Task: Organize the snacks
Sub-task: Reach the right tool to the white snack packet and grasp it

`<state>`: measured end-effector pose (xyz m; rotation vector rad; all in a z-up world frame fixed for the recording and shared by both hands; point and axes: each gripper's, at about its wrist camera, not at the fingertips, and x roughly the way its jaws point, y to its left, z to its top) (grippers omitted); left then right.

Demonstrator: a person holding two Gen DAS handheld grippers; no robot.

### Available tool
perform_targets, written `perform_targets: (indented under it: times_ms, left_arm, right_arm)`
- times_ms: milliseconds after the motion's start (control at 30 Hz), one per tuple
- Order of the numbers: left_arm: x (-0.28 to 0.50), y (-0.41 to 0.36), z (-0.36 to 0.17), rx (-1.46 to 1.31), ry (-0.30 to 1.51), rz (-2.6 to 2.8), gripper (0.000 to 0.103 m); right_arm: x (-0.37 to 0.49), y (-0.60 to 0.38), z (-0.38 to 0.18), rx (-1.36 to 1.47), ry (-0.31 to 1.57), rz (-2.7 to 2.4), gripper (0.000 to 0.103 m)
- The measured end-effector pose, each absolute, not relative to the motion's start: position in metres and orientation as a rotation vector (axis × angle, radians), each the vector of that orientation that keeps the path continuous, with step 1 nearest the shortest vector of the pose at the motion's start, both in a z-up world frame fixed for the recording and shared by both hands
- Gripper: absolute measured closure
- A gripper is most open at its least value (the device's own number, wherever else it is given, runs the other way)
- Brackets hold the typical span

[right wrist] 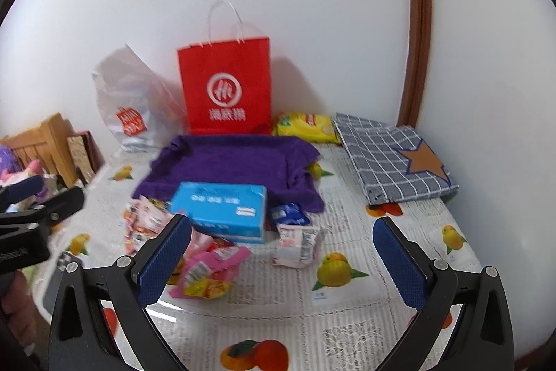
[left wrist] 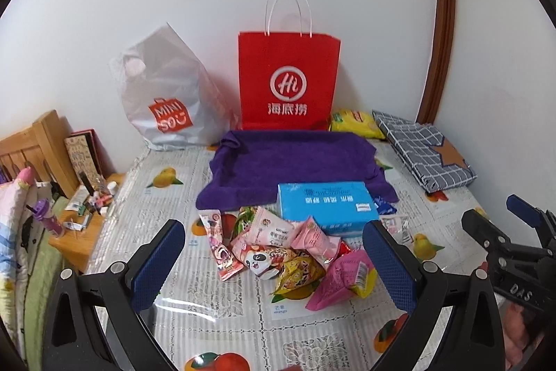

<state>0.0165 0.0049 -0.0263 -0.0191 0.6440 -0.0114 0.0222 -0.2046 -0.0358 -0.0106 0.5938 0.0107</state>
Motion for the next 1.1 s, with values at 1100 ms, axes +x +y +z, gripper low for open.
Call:
perform_targets:
  times_ms: [1100]
  left_arm:
    - [0.106,0.064,-0.103,0.018,0.813,0.060,0.006]
  right_arm:
    - [0.144,-0.225,-0.164,0.032,0.888,0.013,0.030]
